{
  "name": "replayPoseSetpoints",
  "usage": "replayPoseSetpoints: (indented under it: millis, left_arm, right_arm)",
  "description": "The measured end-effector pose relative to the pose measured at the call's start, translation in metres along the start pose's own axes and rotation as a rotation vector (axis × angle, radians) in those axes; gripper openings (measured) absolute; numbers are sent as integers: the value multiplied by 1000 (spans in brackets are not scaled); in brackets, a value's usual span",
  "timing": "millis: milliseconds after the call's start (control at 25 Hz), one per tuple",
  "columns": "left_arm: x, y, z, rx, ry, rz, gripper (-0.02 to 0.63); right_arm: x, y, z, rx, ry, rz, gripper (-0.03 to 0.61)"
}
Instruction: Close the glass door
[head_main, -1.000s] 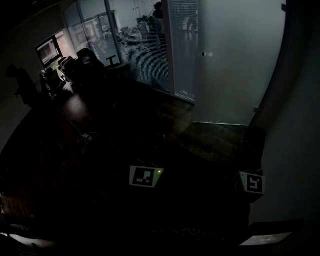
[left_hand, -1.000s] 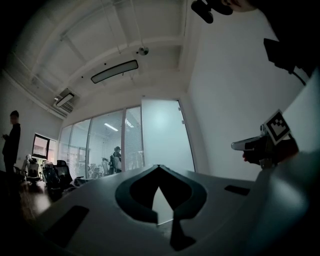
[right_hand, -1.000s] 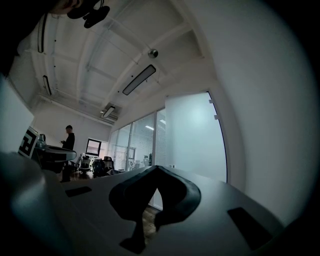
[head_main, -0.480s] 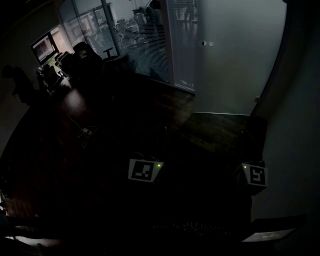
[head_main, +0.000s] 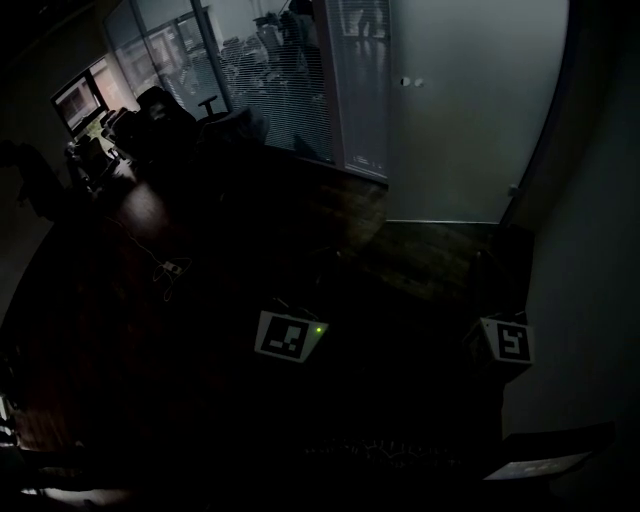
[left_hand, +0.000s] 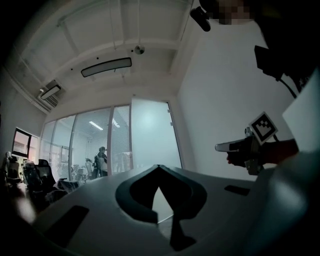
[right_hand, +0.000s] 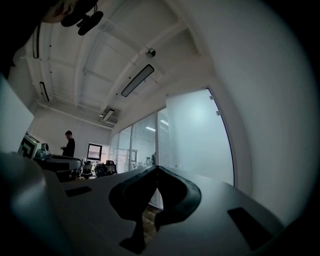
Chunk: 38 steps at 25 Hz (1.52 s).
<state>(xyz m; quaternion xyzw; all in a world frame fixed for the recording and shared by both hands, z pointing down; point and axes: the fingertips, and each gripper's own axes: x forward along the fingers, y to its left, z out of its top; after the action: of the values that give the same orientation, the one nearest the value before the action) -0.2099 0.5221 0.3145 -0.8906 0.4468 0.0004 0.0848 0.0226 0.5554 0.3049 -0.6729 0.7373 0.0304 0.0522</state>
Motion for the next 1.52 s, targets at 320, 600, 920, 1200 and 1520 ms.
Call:
replayPoseSetpoints:
  millis: [320, 600, 920, 1200, 1520]
  left_arm:
    - [0, 23, 2, -20, -2, -7, 2]
    - [11, 35, -2, -46, -1, -12, 2]
    - [46, 49, -14, -50, 8, 4, 2]
    - [92, 65, -15, -49, -8, 35, 2]
    - [147, 79, -21, -59, -5, 69, 2]
  right_arm:
    - [9, 14, 4, -10, 5, -23, 2]
    - [23, 19, 5, -23, 2, -22, 2]
    - [58, 3, -10, -14, 23, -9, 2]
    - [110, -22, -12, -25, 8, 5, 2]
    - [162, -53, -17, -27, 20, 17, 2]
